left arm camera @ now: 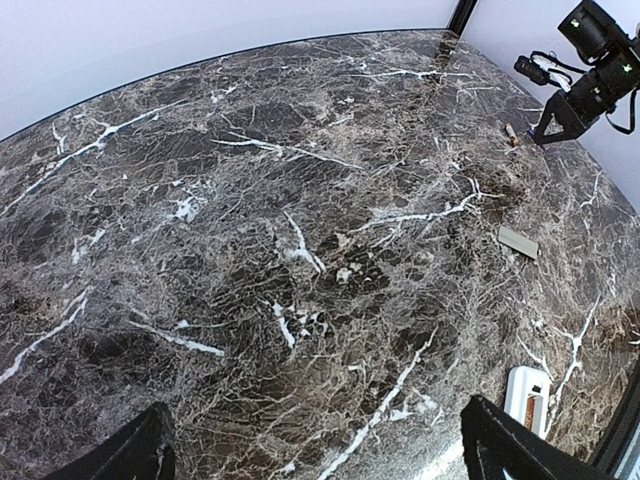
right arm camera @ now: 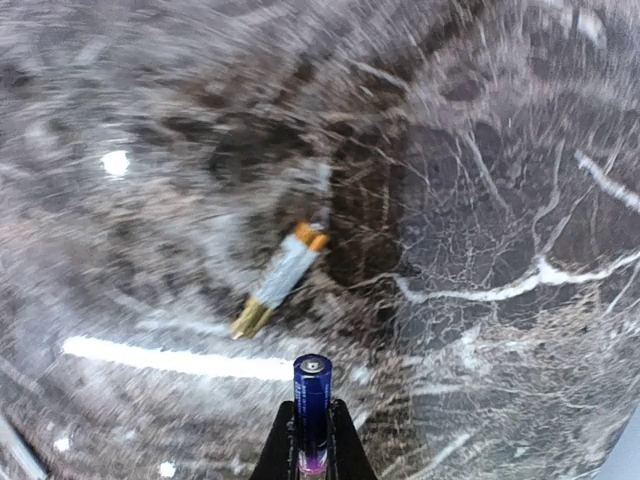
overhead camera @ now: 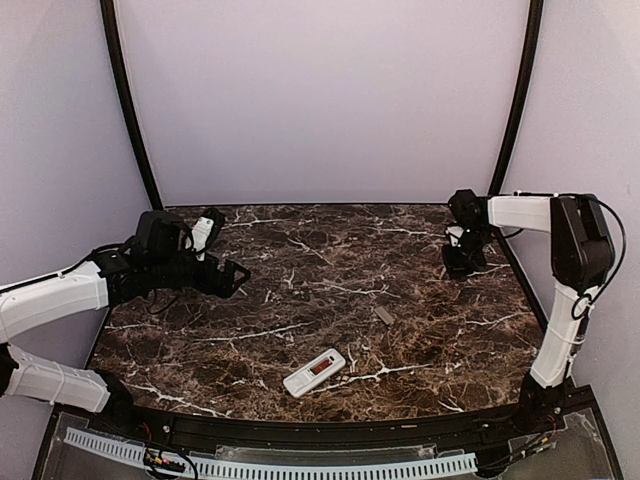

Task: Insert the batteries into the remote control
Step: Pick up the battery at the center of the board, then place the battery in the battery compartment.

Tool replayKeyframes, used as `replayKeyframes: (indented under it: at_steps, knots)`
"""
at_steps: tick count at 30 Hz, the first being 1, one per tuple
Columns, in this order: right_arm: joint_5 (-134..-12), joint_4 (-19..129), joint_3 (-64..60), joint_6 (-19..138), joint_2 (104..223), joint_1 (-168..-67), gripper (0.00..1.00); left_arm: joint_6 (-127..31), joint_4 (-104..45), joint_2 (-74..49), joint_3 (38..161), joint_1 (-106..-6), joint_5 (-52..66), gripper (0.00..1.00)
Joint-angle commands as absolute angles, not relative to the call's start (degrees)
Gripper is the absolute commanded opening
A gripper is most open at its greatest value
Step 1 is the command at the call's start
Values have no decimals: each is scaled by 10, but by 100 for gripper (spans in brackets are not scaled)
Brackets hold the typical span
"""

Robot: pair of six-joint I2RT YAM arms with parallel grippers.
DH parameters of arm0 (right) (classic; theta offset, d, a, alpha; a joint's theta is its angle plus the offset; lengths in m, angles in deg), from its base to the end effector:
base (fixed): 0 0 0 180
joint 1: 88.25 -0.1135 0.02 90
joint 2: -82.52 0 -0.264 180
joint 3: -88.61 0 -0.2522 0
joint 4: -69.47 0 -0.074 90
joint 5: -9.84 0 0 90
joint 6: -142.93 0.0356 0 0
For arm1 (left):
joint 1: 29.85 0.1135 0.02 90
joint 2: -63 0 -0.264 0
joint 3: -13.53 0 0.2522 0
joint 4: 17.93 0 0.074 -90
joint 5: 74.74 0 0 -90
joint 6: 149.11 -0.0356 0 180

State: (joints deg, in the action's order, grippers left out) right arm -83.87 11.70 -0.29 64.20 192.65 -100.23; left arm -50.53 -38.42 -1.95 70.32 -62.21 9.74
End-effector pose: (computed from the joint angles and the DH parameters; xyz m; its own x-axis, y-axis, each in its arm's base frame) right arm 0.3666 0.0754 0.1725 -0.9717 -0.0068 -0.2363 -0.0028 0.9998 -0.0172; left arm 0.2126 -0.1388 0.2644 -0.4906 0.1351 -0.8609 0.5369 0.8250 -0.1765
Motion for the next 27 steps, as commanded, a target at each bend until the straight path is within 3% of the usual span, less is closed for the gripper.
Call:
replayKeyframes:
  at_steps: [1, 8, 17, 27]
  knots:
    - [-778, 109, 23, 554, 1857, -1023, 0, -505, -376, -1, 697, -617, 93, 99]
    - [-583, 117, 50, 283, 1799, -1227, 0, -501, -374, 3, 697, -608, 91, 99]
    - [-602, 89, 73, 41, 1849, -1442, 0, -502, -374, 12, 697, -605, 96, 99]
    - [-701, 104, 103, -46, 1944, -1530, 0, -500, -374, 16, 697, -604, 95, 99]
